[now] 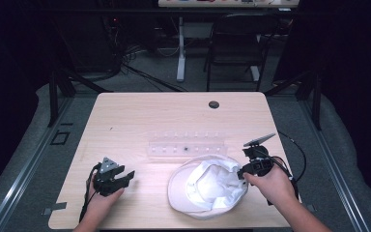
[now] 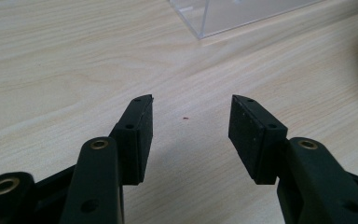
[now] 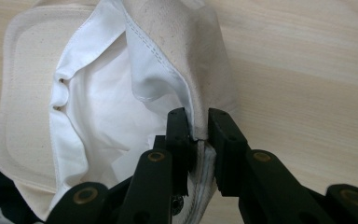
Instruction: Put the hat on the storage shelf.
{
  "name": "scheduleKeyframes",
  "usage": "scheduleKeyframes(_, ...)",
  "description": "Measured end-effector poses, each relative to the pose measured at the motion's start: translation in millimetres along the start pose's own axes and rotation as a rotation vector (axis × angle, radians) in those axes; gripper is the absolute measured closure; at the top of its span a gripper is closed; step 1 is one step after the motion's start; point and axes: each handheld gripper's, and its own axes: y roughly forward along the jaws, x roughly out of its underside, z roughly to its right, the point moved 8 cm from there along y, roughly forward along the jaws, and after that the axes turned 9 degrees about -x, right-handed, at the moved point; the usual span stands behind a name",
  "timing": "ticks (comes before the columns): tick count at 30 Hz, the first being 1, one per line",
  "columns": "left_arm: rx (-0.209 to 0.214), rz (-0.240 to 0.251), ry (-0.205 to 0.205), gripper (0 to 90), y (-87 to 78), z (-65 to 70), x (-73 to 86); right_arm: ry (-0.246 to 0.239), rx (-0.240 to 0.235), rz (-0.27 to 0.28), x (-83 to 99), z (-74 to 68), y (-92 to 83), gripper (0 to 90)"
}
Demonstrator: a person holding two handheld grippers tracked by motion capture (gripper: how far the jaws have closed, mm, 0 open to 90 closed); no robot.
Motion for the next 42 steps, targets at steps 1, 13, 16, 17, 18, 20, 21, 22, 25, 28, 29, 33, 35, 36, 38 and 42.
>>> scheduleKeyframes(1, 0.0, 0.0, 0.0, 50.3, 0.0, 0.0, 0.0, -0.006, 0.012, -0.012, -1.8, 0.8, -1.0, 79.9)
scheduleKeyframes(13, 0.003, 0.0, 0.0, 50.3, 0.3, 0.5, 0.1, 0.062, 0.055, -0.077, -19.7, -3.9, -9.9, 81.6)
scheduleKeyframes(16, 0.005, -0.001, -0.003, 50.3, 0.2, 1.0, 0.2, 0.066, 0.059, -0.092, -23.4, -4.3, -13.0, 81.6)
scheduleKeyframes(17, 0.005, -0.001, -0.003, 50.3, 0.2, 1.0, 0.3, 0.066, 0.053, -0.113, -24.0, -4.7, -15.1, 81.6)
scheduleKeyframes(18, 0.005, -0.002, 0.0, 50.3, 0.2, 0.9, 0.3, 0.067, 0.052, -0.113, -24.6, -4.8, -15.6, 81.6)
scheduleKeyframes(20, 0.004, -0.002, 0.0, 50.3, 0.2, 0.8, 0.4, 0.09, 0.036, -0.109, -26.6, -6.9, -16.9, 81.5)
scheduleKeyframes(21, 0.004, -0.001, 0.0, 50.3, 0.2, 0.8, 0.3, 0.091, 0.033, -0.118, -26.7, -7.2, -18.2, 81.5)
scheduleKeyframes(22, 0.004, -0.001, 0.0, 50.3, 0.2, 0.8, 0.2, 0.105, 0.027, -0.103, -27.8, -8.9, -17.4, 81.4)
scheduleKeyframes(25, 0.005, -0.006, 0.004, 50.3, 0.2, 0.9, 0.5, 0.102, 0.03, -0.138, -28.2, -8.7, -22.5, 81.4)
scheduleKeyframes(28, 0.01, -0.011, 0.006, 50.3, -0.5, 1.4, 0.6, 0.108, 0.035, -0.163, -29.8, -9.0, -28.3, 81.5)
scheduleKeyframes(29, 0.01, -0.012, 0.008, 50.3, -0.5, 1.4, 0.7, 0.119, 0.03, -0.158, -30.6, -9.8, -29.0, 81.6)
scheduleKeyframes(33, 0.011, -0.015, 0.007, 50.3, -0.1, 1.1, 1.1, 0.133, 0.019, -0.153, -36.1, -12.2, -36.3, 81.6)
scheduleKeyframes(35, 0.011, -0.015, 0.007, 50.3, -0.1, 1.1, 1.0, 0.149, 0.022, -0.133, -38.0, -13.7, -36.8, 81.6)
scheduleKeyframes(36, 0.012, -0.011, 0.004, 50.3, -0.5, 1.2, 0.6, 0.144, 0.023, -0.129, -41.2, -15.2, -40.9, 81.6)
scheduleKeyframes(38, 0.011, -0.013, 0.005, 50.3, -0.5, 1.1, 0.8, 0.136, 0.025, -0.142, -42.4, -16.4, -44.6, 81.5)
scheduleKeyframes(42, 0.011, -0.014, 0.007, 50.3, -0.4, 1.3, 1.0, 0.134, 0.035, -0.141, -45.0, -20.9, -49.6, 81.5)
